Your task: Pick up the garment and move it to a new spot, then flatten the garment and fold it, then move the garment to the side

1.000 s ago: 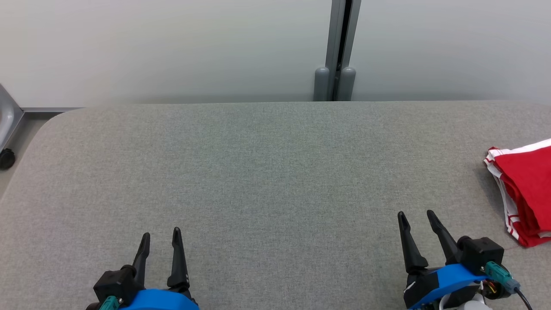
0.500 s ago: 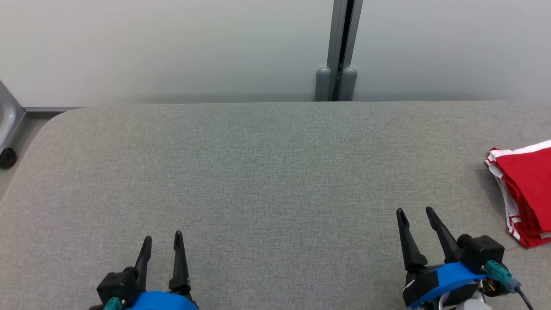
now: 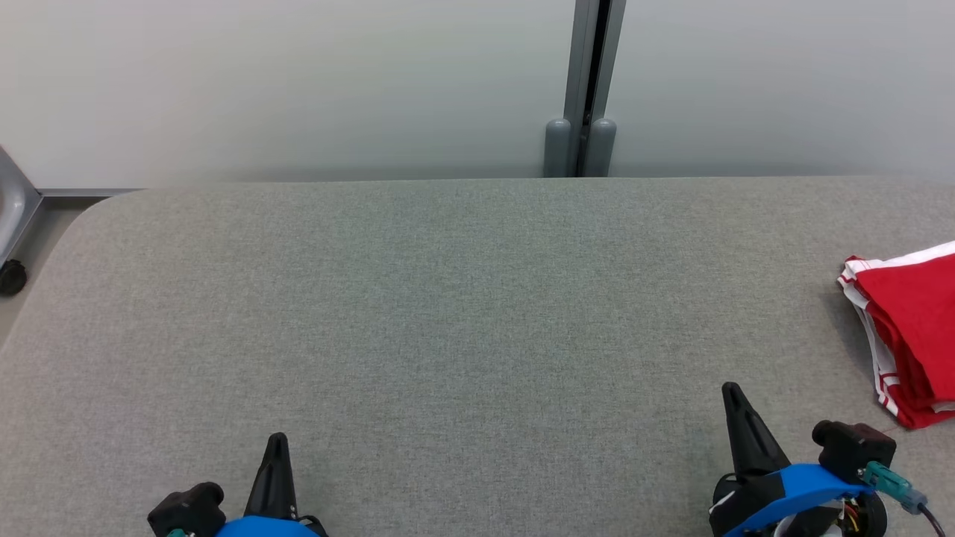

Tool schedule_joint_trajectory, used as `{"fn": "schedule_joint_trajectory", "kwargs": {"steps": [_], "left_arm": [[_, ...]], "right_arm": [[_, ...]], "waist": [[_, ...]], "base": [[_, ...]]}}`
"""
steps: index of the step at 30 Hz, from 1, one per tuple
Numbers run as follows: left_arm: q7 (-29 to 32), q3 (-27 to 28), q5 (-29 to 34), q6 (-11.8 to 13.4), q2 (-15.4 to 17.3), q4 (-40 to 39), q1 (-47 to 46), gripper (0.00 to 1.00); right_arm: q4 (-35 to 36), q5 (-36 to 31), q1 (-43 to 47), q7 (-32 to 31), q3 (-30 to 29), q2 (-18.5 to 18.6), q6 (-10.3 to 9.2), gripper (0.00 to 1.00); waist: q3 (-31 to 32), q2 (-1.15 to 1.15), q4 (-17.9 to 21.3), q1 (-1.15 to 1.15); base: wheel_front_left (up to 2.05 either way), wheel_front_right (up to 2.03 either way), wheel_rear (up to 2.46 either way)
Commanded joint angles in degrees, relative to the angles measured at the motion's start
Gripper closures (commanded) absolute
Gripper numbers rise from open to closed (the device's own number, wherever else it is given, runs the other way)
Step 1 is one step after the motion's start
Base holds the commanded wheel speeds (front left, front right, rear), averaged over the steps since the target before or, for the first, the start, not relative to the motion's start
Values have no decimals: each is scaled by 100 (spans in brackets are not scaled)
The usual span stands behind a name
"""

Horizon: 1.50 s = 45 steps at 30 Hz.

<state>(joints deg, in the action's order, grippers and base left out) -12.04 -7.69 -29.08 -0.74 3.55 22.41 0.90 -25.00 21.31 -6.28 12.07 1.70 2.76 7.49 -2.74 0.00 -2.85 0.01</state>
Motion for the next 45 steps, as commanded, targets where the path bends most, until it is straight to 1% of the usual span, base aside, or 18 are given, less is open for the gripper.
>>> {"fn": "schedule_joint_trajectory", "kwargs": {"steps": [1,23,24,45], "left_arm": [[56,96,-239,-46,15,-126,-169,100],[573,481,-2000,-233,-8,-345,-342,100],[573,481,-2000,-233,-8,-345,-342,100],[971,779,-3329,-375,-26,-506,-470,100]], "right_arm": [[141,281,-50,-67,-43,6,0,100],[438,2256,-28,-579,-266,9,0,100],[438,2256,-28,-579,-266,9,0,100],[650,3749,-18,-977,-442,12,0,100]], "waist": [[3,0,4,0],[52,0,58,0],[52,0,58,0],[98,0,110,0]], "base": [[0,0,0],[0,0,0],[0,0,0],[0,0,0]]}}
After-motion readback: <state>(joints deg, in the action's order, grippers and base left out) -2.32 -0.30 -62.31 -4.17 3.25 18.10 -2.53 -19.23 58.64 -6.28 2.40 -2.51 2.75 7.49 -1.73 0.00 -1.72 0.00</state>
